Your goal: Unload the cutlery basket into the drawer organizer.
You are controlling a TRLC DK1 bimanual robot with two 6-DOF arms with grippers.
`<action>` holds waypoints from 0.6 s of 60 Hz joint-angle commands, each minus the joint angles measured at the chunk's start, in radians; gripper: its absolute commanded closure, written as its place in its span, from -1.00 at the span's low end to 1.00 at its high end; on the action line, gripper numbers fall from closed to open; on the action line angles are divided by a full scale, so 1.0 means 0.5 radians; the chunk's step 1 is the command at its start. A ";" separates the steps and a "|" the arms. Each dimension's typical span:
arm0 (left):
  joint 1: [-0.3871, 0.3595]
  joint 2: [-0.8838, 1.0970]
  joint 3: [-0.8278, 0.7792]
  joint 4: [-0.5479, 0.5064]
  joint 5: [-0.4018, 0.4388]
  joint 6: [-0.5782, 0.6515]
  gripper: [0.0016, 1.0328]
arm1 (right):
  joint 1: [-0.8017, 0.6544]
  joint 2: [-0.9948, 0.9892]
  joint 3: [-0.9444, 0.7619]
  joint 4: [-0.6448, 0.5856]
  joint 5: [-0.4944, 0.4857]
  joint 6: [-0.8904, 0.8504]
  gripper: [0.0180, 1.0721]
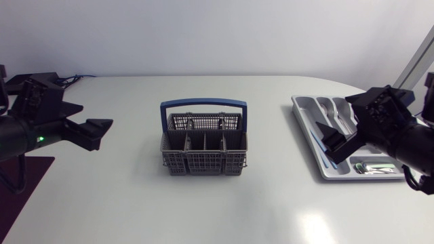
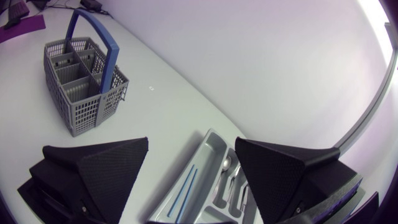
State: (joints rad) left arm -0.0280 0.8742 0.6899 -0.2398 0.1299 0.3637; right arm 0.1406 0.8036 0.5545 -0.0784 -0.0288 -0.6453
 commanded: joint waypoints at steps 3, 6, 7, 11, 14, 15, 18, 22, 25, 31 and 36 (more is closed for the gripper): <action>0.013 -0.193 -0.104 0.044 -0.033 -0.083 -0.92 | -0.023 -0.125 -0.078 -0.012 -0.001 0.119 -0.93; 0.010 -0.217 -0.122 0.038 -0.033 -0.083 -0.92 | -0.039 -0.159 -0.097 -0.024 0.002 0.149 -0.93; 0.010 -0.220 -0.131 0.038 -0.033 -0.083 -0.92 | -0.045 -0.171 -0.097 -0.024 0.002 0.158 -0.93; 0.007 -0.245 -0.165 0.044 -0.030 -0.083 -0.92 | -0.069 -0.266 -0.124 -0.024 -0.004 0.198 -0.93; -0.002 -0.309 -0.220 0.111 -0.030 -0.089 -0.92 | -0.076 -0.334 -0.152 -0.021 -0.010 0.208 -0.93; -0.002 -0.325 -0.232 0.124 -0.030 -0.092 -0.92 | -0.088 -0.358 -0.167 -0.006 -0.007 0.220 -0.93; 0.016 -0.447 -0.306 0.228 -0.030 -0.181 -0.92 | -0.106 -0.429 -0.213 0.037 -0.007 0.247 -0.93; 0.019 -0.570 -0.413 0.357 -0.030 -0.243 -0.92 | -0.115 -0.564 -0.299 0.123 -0.004 0.275 -0.93; 0.025 -0.628 -0.472 0.387 -0.030 -0.270 -0.92 | -0.115 -0.659 -0.348 0.154 -0.001 0.293 -0.93; 0.036 -0.808 -0.621 0.477 -0.041 -0.342 -0.92 | -0.139 -0.791 -0.454 0.154 0.007 0.432 -0.93; 0.038 -0.903 -0.697 0.477 -0.063 -0.381 -0.92 | -0.154 -0.882 -0.527 0.154 0.013 0.528 -0.93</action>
State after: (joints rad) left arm -0.0177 0.4618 0.3885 -0.0166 0.1066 0.2134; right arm 0.0742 0.3958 0.3367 -0.0177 -0.0288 -0.4477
